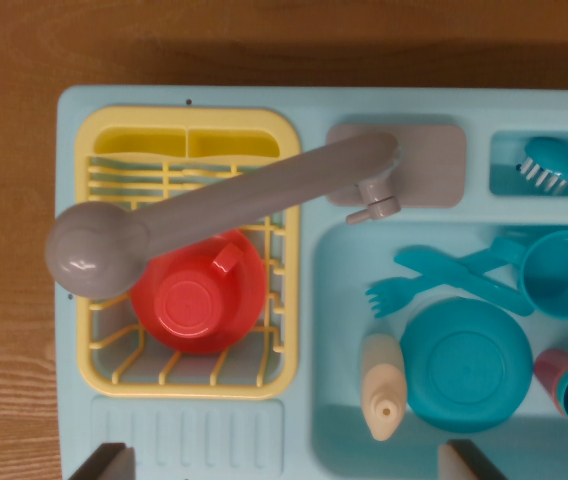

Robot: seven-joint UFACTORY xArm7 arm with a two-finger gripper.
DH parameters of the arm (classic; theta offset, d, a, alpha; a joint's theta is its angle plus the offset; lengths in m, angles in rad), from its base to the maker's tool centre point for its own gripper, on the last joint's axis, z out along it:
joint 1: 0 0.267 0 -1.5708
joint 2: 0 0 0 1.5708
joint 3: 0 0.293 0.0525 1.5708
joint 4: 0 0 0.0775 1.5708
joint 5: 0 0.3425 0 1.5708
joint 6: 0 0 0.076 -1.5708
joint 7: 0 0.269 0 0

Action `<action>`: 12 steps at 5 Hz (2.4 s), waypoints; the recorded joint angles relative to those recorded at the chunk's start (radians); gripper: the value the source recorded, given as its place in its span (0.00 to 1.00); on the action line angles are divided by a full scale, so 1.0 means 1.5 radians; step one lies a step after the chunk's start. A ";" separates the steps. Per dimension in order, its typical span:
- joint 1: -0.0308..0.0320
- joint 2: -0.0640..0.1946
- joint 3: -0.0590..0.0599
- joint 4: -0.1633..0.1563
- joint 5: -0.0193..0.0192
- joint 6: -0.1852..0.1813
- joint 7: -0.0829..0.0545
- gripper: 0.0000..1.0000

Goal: Pick detergent from the sink

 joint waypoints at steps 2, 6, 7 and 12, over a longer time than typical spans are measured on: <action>0.0003 0.001 0.000 0.001 0.0000 0.000 0.001 0.00; 0.0000 0.001 0.000 -0.003 0.0002 -0.004 0.000 0.00; -0.0006 0.001 -0.001 -0.011 0.0004 -0.012 -0.003 0.00; -0.0028 0.003 -0.003 -0.038 0.0013 -0.040 -0.012 0.00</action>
